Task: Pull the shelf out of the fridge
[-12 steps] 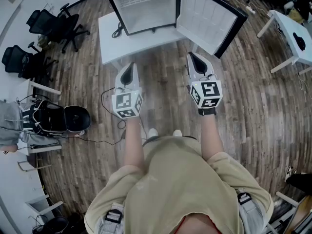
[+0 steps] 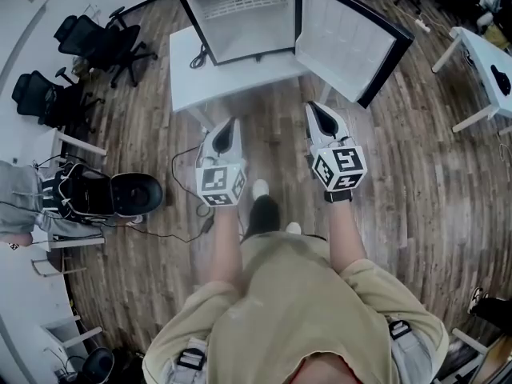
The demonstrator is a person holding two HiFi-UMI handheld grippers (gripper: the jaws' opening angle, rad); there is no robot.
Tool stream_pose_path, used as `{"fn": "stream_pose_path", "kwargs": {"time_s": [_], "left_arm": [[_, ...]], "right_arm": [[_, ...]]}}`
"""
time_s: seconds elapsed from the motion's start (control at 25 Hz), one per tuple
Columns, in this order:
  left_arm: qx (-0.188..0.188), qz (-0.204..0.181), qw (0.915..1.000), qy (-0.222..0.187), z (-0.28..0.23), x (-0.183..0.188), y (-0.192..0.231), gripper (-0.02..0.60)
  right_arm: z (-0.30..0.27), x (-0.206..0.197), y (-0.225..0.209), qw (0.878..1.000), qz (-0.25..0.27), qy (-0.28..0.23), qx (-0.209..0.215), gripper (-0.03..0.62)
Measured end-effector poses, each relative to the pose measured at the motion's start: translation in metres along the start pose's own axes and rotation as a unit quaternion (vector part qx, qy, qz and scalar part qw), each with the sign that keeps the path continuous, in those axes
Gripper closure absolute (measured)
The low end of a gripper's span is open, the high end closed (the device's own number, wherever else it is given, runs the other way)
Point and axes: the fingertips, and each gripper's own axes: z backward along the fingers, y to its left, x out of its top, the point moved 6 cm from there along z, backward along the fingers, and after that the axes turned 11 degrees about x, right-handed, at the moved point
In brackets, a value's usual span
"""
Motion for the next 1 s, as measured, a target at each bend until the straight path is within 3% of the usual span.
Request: {"fn": "stream_pose_path", "kwargs": {"time_s": [0.16,0.44,1.0], "left_arm": [[-0.007,0.008,0.9999,-0.001,-0.025,-0.006,0.006,0.581],[-0.016,0.013,0.9997,-0.012,-0.091,-0.009,0.025,0.581],[-0.034,0.033,0.9988,-0.006,-0.216,-0.007,0.118,0.580]], "right_arm": [[-0.018,-0.010,-0.013,1.000,-0.017,0.003,-0.008,0.591],[-0.075,-0.009,-0.036,1.000,0.013,0.022,0.000,0.591],[-0.231,-0.012,-0.071,0.999,0.036,0.037,-0.016,0.590]]}}
